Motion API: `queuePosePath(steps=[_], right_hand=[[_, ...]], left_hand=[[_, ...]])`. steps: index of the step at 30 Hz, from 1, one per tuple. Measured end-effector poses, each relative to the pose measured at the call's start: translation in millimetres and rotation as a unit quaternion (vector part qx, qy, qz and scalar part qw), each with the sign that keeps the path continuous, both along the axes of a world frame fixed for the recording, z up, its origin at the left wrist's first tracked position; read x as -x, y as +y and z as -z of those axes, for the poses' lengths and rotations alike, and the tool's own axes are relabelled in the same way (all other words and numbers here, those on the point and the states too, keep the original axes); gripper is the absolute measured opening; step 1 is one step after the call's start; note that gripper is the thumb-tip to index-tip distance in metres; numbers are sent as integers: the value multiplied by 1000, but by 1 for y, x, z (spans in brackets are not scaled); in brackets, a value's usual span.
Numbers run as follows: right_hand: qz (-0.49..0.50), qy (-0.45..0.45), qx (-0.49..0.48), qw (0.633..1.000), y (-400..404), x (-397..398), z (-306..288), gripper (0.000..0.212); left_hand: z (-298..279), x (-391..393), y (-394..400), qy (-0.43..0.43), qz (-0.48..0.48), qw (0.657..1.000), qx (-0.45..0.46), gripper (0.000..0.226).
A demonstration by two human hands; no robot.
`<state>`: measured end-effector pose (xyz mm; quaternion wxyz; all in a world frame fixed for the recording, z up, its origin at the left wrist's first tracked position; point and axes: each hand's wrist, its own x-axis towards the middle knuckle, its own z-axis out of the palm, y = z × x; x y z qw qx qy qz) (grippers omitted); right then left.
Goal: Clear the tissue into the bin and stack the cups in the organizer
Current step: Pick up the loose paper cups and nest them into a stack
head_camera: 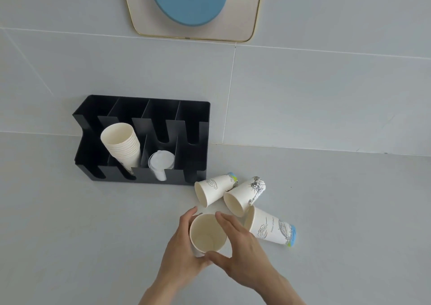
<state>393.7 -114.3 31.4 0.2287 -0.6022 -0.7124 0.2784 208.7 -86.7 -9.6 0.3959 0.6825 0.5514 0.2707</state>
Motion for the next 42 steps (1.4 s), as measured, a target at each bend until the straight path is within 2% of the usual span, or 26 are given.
queuePosePath(steps=[6, 8, 10, 12, 16, 20, 23, 25, 28, 30, 32, 36, 42], right_hand=[[15, 3, 10, 1000, 5, -5, 6, 89], [64, 9, -1, 998, 13, -21, 6, 84], [137, -26, -22, 990, 24, -44, 10, 77], [168, -102, -7, 981, 33, -66, 17, 79], [81, -200, 95, 972, 37, -82, 41, 95], [77, -237, 92, 964, 30, -77, 51, 96], [112, -165, 53, 978, 25, -69, 28, 97], [149, -69, 2, 986, 22, -65, 0, 97], [182, 75, -47, 979, 20, -61, -45, 97], [166, 178, -40, 969, 20, -53, -71, 95], [130, 245, -41, 960, 20, -39, -86, 93], [91, 242, -28, 966, 17, -9, -75, 94], [18, 112, -4, 993, 8, 11, -26, 99]], left_hand=[[6, 5, -1, 1, -7, 1000, -8, 99], [7, 8, -2, -2, -14, 1000, -5, 100], [6, 8, -4, 1, -15, 1000, -4, 100], [5, 7, -6, 4, -14, 1000, -4, 99], [3, 5, -5, 3, -16, 1000, 3, 98], [2, 6, -4, -2, -19, 1000, 8, 98], [3, 5, -2, 1, -12, 1000, 8, 99], [4, 4, -1, 3, -13, 1000, 4, 99], [6, 2, -1, 4, -18, 1000, 5, 98], [8, 1, 0, 2, -12, 1000, -1, 98], [9, 2, 1, 0, -9, 1000, -5, 99], [9, 3, 2, -2, -13, 1000, 1, 95], [12, 0, 2, -20, -32, 999, 5, 89]])
